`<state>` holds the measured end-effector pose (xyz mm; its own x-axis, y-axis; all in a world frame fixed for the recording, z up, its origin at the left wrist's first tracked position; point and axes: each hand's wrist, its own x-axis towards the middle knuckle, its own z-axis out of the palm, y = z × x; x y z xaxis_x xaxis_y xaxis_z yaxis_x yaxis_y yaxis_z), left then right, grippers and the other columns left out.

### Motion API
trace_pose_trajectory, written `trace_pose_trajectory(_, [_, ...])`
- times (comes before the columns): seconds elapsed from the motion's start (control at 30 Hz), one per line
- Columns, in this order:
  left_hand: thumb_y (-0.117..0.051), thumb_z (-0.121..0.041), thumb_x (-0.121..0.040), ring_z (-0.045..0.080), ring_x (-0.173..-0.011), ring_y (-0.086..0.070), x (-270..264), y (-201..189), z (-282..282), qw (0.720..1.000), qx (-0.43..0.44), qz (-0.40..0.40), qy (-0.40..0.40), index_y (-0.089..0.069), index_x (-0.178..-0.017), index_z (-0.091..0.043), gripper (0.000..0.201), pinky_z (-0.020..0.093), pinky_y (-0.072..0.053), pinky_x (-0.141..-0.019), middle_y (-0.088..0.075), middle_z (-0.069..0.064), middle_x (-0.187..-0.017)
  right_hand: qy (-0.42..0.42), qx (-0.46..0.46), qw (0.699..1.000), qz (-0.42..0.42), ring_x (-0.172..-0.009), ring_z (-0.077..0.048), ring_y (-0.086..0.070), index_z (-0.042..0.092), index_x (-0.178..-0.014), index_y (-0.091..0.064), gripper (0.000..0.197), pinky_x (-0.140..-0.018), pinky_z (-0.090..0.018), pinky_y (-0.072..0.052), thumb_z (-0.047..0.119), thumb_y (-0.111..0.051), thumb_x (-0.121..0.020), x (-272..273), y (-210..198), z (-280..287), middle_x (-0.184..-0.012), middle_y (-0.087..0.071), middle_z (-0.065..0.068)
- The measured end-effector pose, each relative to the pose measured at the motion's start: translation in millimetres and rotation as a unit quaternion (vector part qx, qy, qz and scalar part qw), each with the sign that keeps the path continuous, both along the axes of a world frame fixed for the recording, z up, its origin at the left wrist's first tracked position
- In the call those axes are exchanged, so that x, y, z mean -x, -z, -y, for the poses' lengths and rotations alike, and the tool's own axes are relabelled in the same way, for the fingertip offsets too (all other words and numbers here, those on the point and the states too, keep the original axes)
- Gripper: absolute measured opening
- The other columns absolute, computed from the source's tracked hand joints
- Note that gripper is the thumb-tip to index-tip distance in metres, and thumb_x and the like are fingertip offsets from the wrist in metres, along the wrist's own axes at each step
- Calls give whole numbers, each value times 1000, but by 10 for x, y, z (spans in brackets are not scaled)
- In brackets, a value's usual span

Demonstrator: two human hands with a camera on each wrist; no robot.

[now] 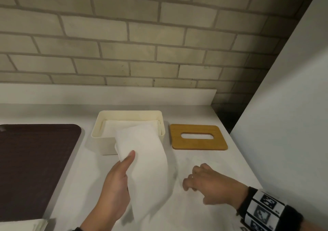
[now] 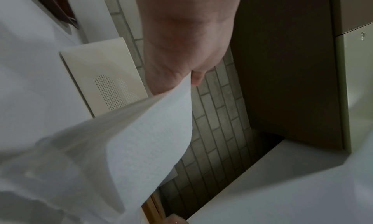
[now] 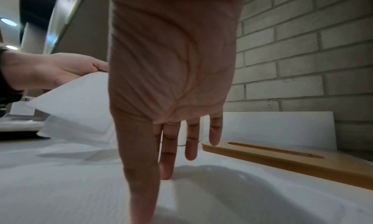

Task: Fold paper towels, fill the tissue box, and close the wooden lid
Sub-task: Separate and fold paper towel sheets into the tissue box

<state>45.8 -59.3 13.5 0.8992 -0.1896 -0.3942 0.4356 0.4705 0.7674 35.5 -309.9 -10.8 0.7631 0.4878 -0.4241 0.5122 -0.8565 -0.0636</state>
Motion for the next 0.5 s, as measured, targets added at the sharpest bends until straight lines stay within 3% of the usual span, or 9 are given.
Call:
trace_pose_trajectory(0.07, [-57, -32, -87, 31, -106, -66, 4, 12, 21, 1000, -2, -5, -2, -64, -118, -8, 39, 45, -45, -98, -73, 11, -109, -15, 13, 1000, 16, -96, -17, -36, 22, -115, -50, 47, -75, -28, -17, -1, -57, -75, -3, 11, -2, -103, -57, -4])
trace_pose_trajectory(0.2, [-53, -29, -91, 31, -102, -67, 15, 9, 68, 1000, 2, -9, 4, -65, -115, -7, 35, 42, -49, -86, -73, 13, -105, -46, 25, 998, 40, -101, -21, -37, 17, -94, -55, 30, -79, -30, -21, -2, -54, -72, -35, 29, -24, -106, -51, -4])
trace_pose_trajectory(0.27, [-53, -28, -91, 31, -100, -67, 17, 11, 80, 1000, 1, -10, 5, -65, -114, -6, 34, 41, -49, -84, -74, 13, -104, -51, 28, 998, 38, -96, -22, -38, 13, -89, -53, 29, -88, -33, -24, -7, -51, -68, -42, 40, -37, -96, -52, -4])
trace_pose_trajectory(0.37, [-54, -28, -90, 31, -101, -68, 28, 13, 81, 1000, 1, -9, 10, -65, -114, -7, 34, 42, -49, -87, -73, 13, -105, -31, 17, 999, 30, -84, -17, -32, 15, -97, -48, 37, -100, -34, -20, -9, -48, -69, -33, 39, -19, -85, -55, -5])
trace_pose_trajectory(0.5, [-56, -27, -85, 31, -98, -69, 22, 21, 88, 1000, 11, -9, 3, -66, -113, -6, 37, 42, -50, -81, -73, 15, -104, -46, 30, 998, 25, -98, -21, -37, 20, -108, -61, 36, -101, -36, -20, 4, -56, -76, -34, -42, 35, -103, -56, -7])
